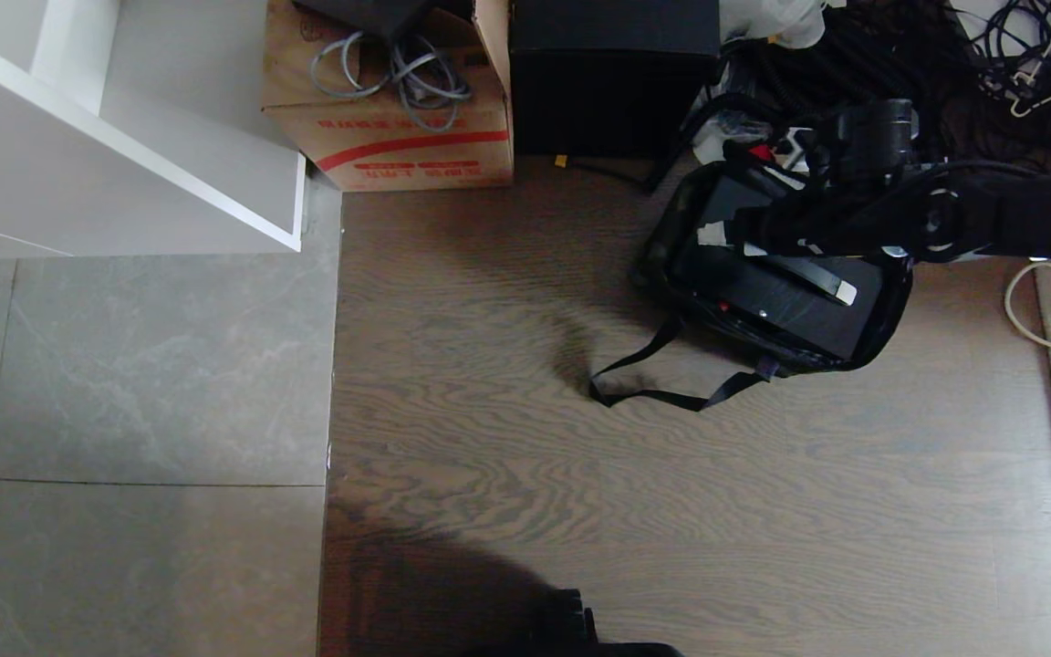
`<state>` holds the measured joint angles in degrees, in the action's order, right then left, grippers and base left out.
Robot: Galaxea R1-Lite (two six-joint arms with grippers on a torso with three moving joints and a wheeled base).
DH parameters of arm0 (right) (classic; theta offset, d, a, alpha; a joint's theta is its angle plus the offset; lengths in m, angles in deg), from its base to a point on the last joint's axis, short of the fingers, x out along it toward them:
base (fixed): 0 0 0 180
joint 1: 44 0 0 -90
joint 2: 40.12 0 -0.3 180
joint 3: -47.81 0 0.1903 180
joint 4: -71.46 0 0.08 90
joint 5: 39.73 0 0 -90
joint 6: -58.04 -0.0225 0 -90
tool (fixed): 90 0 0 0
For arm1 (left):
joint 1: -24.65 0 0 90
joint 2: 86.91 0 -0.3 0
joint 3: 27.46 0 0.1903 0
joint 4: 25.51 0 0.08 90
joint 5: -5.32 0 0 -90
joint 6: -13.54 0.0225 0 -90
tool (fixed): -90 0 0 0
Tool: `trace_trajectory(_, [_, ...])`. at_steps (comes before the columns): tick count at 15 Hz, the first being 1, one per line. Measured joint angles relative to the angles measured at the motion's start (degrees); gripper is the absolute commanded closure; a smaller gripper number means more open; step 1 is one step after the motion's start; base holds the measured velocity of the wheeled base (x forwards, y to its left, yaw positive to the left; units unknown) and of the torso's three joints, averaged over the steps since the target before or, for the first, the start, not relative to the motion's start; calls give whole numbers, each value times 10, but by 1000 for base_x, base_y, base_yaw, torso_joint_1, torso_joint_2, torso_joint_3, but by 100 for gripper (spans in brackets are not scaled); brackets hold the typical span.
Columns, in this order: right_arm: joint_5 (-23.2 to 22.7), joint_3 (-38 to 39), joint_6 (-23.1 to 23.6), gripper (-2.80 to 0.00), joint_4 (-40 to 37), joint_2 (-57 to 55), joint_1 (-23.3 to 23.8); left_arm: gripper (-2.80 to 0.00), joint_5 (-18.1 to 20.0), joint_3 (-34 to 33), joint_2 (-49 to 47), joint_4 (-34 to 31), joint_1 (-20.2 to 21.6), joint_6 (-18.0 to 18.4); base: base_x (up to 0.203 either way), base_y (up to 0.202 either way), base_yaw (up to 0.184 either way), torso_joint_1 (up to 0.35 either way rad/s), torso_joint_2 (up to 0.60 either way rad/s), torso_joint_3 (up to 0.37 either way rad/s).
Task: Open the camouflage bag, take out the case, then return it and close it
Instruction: Close the top of the storage box
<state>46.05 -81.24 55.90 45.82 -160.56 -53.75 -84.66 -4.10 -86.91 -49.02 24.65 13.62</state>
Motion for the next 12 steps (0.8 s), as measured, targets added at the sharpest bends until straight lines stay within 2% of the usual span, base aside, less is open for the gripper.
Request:
trace_trajectory(4, [0,-19,1,-280,19,-27,0,0,0,0,0,0,0,0,0,0,0,0,0,0])
trace_trajectory(8, [-11,-10,-1,-280,-5,-34,-1,0,0,0,0,0,0,0,0,0,0,0,0,0])
trace_trajectory(12, [-101,24,2,-280,-134,-21,-3,0,0,0,0,0,0,0,0,0,0,0,0,0])
